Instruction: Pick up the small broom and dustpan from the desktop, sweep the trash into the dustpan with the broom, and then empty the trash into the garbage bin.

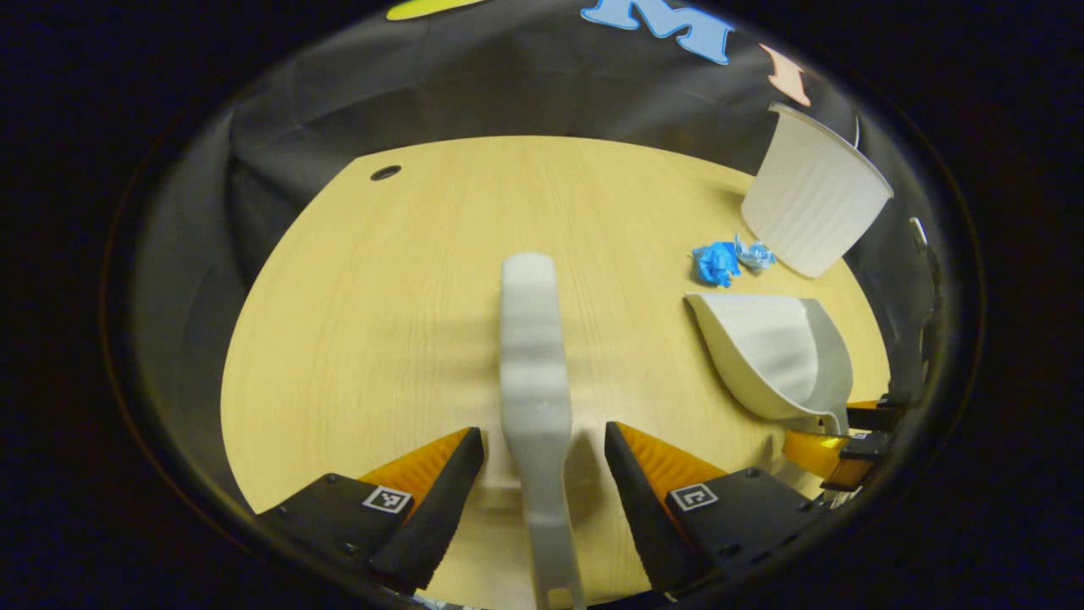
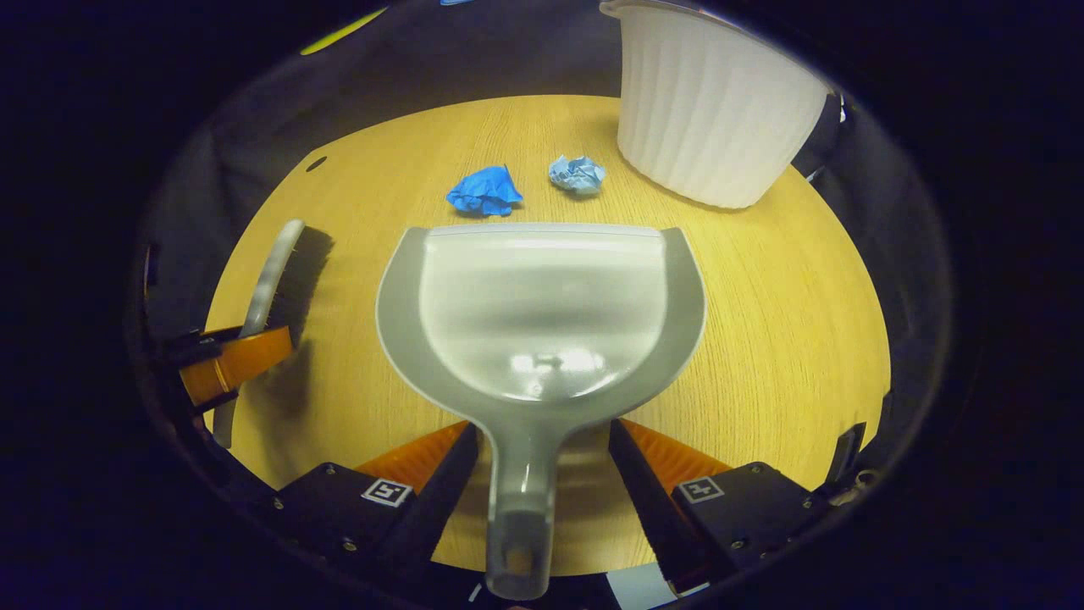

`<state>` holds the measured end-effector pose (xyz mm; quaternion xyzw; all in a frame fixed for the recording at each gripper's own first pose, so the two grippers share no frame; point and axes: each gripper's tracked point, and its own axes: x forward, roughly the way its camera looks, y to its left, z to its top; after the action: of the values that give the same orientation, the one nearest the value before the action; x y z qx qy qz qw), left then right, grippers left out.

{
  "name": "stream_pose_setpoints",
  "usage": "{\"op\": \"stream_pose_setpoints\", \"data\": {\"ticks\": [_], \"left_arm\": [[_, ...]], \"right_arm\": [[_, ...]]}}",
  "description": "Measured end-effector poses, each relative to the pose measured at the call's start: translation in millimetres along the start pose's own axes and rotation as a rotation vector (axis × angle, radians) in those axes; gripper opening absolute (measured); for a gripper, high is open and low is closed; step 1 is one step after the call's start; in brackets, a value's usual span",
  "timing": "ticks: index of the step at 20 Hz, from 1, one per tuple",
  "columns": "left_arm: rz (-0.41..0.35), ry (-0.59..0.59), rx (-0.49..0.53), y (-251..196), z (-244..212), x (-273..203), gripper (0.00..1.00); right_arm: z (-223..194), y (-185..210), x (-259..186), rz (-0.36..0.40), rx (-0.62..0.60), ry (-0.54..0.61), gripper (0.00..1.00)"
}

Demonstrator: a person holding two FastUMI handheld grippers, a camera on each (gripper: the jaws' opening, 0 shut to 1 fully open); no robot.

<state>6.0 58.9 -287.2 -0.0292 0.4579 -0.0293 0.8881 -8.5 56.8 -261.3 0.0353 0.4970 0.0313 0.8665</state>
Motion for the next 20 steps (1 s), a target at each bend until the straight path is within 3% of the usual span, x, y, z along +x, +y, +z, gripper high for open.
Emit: {"op": "stream_pose_setpoints", "data": {"ticks": [4, 6, 7, 9, 10, 11, 12, 17, 20], "left_arm": [[0.009, -0.002, 0.015, -3, 4, 6, 0.89], [0.012, 0.004, 0.012, -5, 4, 10, 0.82], [0.017, 0.007, 0.008, -4, 3, 12, 0.82], [0.027, 0.011, -0.002, -1, 3, 14, 0.75], [0.031, 0.013, -0.006, 0, 2, 16, 0.65], [0.038, 0.017, -0.007, 2, 0, 16, 0.63], [0.042, 0.022, -0.009, 4, 0, 16, 0.6], [0.044, 0.021, -0.034, 6, -3, 19, 0.46], [0.041, 0.013, -0.027, 6, -1, 17, 0.44]], "right_arm": [[3, 1, 6, 0.008, 0.005, 0.014, 0.93], [3, 3, 8, 0.017, 0.0, 0.018, 0.82], [3, 3, 10, 0.013, -0.001, 0.016, 0.82], [2, 3, 9, 0.014, -0.011, 0.014, 0.64], [3, 3, 13, 0.016, -0.015, 0.007, 0.62], [2, 1, 10, 0.01, -0.011, 0.008, 0.6], [4, 1, 13, 0.015, -0.012, 0.007, 0.41], [3, 0, 11, 0.032, -0.025, 0.007, 0.36], [2, -3, 10, 0.04, -0.049, 0.005, 0.35]]}}
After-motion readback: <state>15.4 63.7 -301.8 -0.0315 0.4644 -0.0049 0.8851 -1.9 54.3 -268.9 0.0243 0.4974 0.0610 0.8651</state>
